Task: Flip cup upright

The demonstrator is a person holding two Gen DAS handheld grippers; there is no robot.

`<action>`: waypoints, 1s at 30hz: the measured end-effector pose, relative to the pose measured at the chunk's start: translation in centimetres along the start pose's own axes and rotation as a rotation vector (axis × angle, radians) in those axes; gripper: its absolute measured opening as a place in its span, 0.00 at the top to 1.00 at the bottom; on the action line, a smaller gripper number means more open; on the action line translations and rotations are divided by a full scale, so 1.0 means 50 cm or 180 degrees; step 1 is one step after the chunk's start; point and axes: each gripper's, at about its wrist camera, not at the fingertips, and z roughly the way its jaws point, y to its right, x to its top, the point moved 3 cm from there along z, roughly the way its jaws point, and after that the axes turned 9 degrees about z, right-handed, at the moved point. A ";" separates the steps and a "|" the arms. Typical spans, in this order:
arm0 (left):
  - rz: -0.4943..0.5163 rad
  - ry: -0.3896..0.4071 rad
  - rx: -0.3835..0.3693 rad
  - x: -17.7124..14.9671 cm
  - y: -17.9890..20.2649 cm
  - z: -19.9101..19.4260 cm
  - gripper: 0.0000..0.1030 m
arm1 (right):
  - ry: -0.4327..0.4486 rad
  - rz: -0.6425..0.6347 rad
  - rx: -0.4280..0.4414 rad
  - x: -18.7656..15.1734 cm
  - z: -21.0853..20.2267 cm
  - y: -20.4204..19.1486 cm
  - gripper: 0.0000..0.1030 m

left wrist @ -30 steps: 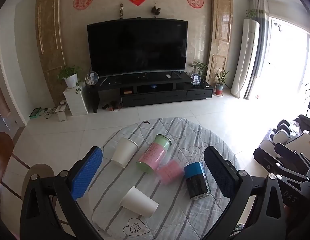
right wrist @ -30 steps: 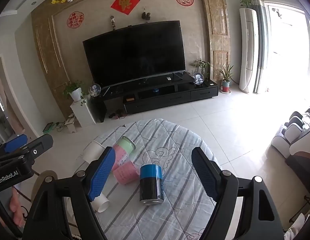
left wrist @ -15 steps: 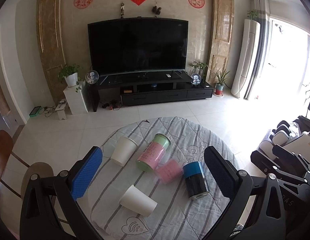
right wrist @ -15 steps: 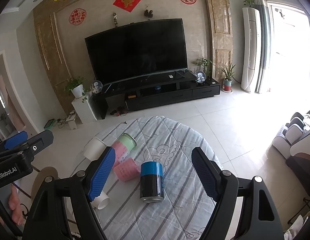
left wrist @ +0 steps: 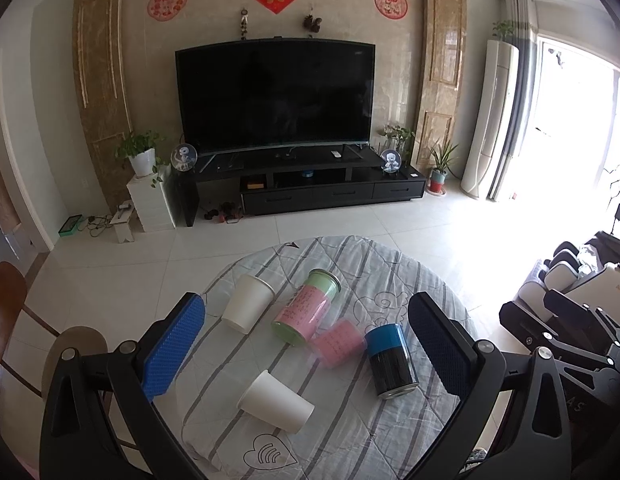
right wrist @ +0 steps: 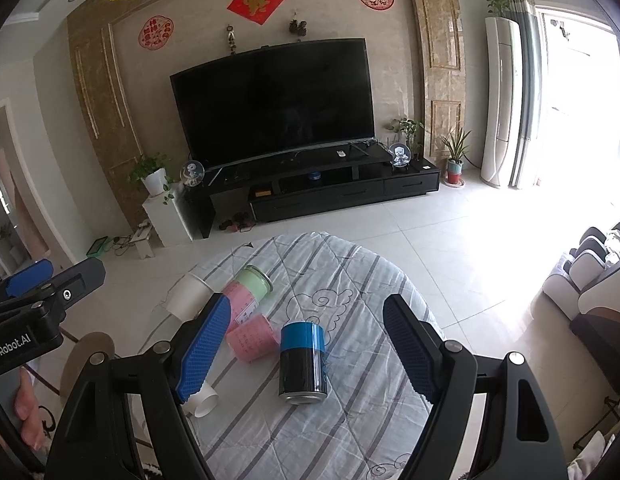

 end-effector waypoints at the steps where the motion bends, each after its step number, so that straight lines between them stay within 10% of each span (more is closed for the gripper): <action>1: 0.0000 0.0001 0.0001 0.000 0.000 0.000 0.00 | 0.0014 -0.0003 0.0007 0.000 -0.003 -0.001 0.22; 30: -0.0059 -0.0177 -0.0023 -0.008 -0.010 0.019 0.00 | -0.0156 0.0006 -0.0014 0.001 0.017 -0.006 0.22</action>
